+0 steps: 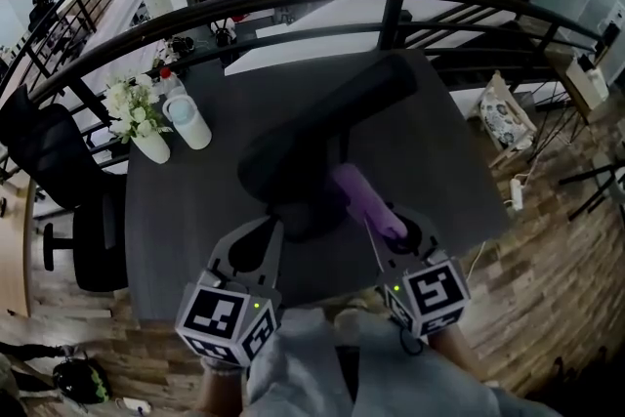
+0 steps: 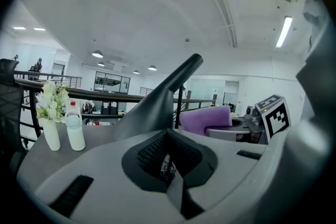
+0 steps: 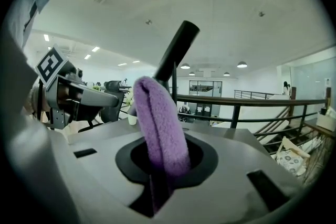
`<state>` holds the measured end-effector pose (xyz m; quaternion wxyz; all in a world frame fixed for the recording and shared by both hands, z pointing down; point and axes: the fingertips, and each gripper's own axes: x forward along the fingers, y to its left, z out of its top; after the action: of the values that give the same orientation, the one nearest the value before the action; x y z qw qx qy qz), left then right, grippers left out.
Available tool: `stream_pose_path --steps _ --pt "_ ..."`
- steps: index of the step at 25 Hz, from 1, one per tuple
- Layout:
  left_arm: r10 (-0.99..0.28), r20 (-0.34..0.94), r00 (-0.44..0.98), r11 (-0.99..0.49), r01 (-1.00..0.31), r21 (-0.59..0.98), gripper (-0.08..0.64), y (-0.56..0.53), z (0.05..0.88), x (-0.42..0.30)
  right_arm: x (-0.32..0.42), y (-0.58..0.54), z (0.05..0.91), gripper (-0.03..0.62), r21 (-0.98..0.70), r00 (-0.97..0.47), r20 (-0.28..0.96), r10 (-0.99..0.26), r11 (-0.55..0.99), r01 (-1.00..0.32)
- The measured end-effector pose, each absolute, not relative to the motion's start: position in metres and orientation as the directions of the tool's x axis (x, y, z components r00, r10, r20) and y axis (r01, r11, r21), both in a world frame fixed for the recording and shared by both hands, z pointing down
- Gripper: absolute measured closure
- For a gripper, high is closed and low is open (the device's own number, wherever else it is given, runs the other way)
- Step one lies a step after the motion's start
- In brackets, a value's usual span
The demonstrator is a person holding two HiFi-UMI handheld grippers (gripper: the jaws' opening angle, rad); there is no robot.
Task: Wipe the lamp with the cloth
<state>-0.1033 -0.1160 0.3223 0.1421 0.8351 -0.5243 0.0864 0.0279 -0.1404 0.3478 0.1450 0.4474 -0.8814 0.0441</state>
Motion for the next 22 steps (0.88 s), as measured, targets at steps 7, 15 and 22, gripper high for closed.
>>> stream_pose_path --steps 7,15,22 --pt "-0.829 0.332 0.45 -0.431 -0.892 0.132 0.554 -0.115 0.331 -0.093 0.032 -0.139 0.347 0.545 0.043 -0.551 0.29 -0.782 0.586 -0.809" --pt "-0.82 0.345 0.457 -0.442 -0.888 0.127 0.554 -0.115 0.335 -0.091 0.032 -0.139 0.352 0.544 0.039 -0.551 0.304 -0.777 0.588 -0.808" --pt "-0.82 0.361 0.445 -0.434 -0.893 0.116 0.554 -0.115 0.338 -0.093 0.029 -0.144 0.354 0.545 0.032 -0.562 0.305 -0.769 0.598 -0.801"
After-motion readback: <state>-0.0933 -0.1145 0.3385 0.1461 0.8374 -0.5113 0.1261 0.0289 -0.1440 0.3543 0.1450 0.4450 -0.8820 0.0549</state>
